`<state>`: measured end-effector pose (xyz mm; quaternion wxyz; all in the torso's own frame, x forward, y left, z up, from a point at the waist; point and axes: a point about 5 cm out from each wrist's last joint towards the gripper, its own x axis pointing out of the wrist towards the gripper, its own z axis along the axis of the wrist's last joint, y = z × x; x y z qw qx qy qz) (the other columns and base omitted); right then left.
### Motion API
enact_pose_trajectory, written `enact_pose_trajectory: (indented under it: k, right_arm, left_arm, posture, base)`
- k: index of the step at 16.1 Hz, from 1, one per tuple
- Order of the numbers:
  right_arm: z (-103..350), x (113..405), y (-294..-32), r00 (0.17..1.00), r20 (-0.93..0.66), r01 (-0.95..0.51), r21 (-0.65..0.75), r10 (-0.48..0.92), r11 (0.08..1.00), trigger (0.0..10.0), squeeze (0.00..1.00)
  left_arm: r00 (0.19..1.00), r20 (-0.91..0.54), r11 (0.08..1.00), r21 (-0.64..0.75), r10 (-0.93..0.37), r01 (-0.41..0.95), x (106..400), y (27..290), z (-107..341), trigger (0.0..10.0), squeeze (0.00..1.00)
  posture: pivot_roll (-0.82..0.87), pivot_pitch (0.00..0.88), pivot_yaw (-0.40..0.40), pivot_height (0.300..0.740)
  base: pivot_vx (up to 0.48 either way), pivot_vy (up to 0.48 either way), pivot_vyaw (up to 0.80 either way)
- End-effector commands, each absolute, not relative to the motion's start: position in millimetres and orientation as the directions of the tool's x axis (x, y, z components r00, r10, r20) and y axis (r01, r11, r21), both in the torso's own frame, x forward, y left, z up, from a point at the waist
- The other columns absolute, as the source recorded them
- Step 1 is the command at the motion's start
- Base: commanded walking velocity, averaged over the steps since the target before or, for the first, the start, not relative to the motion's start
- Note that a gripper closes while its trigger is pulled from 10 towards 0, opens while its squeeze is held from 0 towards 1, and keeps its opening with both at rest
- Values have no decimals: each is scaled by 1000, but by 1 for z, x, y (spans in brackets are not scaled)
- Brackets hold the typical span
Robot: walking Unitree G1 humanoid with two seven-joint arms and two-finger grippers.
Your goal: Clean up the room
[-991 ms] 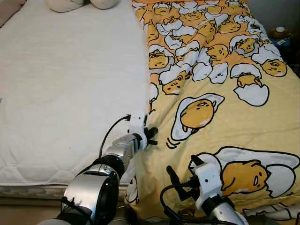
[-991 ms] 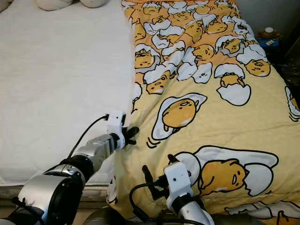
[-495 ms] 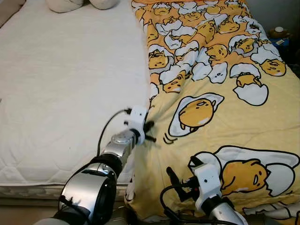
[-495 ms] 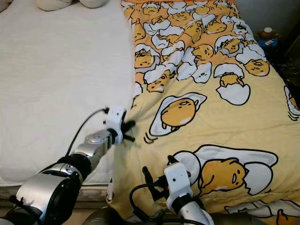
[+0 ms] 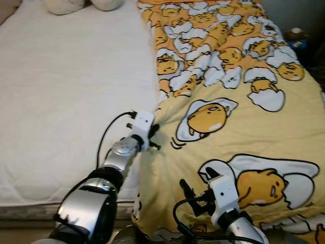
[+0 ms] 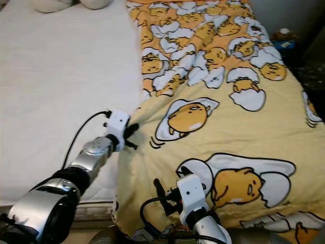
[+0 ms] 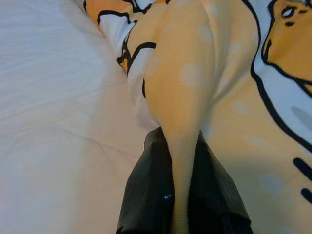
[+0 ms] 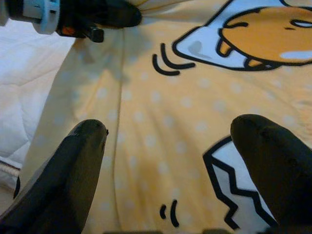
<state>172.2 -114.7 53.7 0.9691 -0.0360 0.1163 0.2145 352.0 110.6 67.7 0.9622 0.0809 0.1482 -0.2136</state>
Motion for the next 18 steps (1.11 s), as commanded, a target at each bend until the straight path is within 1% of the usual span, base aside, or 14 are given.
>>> enact_pose_trajectory:
  k: [1,2,3,4,6,8,11,12,13,14,15,17,18]
  right_arm:
    - [50,170,-116,875,-264,-424,-19,405,905,10000,0]
    - [50,170,-117,875,-264,-425,-20,405,905,10000,0]
    - [50,170,-118,875,-267,-424,-21,403,905,10000,0]
    - [50,170,-118,875,-268,-424,-22,403,906,10000,0]
    - [49,170,-119,873,-270,-427,-22,406,904,10000,0]
    - [50,171,-119,872,-268,-430,-22,409,902,10000,0]
    - [53,177,-121,878,-242,-432,-26,414,901,10000,0]
    - [55,178,-123,882,-231,-428,-25,411,903,10000,0]
    - [55,178,-125,882,-232,-427,-27,410,904,10000,0]
    - [54,178,-126,881,-236,-428,-29,409,904,10000,0]
    - [53,178,-126,881,-237,-428,-29,410,903,10000,0]
    - [52,180,-126,877,-239,-435,-29,416,900,10000,0]
    - [51,181,-126,877,-239,-436,-29,418,899,10000,0]
  left_arm:
    - [906,-298,923,149,-301,355,355,136,72,0,0]
    - [908,-301,924,157,-292,349,354,141,71,0,0]
    - [920,-331,933,213,-208,288,345,176,61,0,0]
    - [923,-346,939,227,-169,257,340,192,57,0,0]
    - [926,-360,944,251,-113,213,331,215,52,0,0]
    - [927,-364,945,260,-93,197,325,223,48,0,0]
    - [929,-365,945,275,-66,175,313,234,40,0,0]
    - [945,-322,947,286,-51,148,311,237,42,0,0]
    - [966,-249,944,300,-62,138,311,235,48,0,0]
    - [987,-141,944,310,-73,114,313,229,60,0,0]
    - [992,-105,948,302,-75,103,316,225,65,0,0]
    - [996,16,959,274,-88,80,328,208,88,0,0]
    - [995,41,960,270,-89,74,330,205,93,0,0]
  posture:
    - [-143,108,45,740]
    - [-143,108,45,740]
    - [-144,105,45,740]
    - [-143,105,45,740]
    - [-134,101,39,740]
    - [-127,96,33,740]
    - [-126,81,25,740]
    - [-127,74,22,740]
    - [-126,71,19,740]
    - [-122,65,14,740]
    - [-122,64,13,740]
    - [-118,55,7,740]
    - [-118,49,6,740]
  base:
    - [0,0,0]
    - [0,0,0]
    - [0,0,0]
    - [0,0,0]
    - [0,0,0]
    - [0,0,0]
    - [0,0,0]
    - [0,0,0]
    - [0,0,0]
    - [0,0,0]
    - [0,0,0]
    - [0,0,0]
    - [0,0,0]
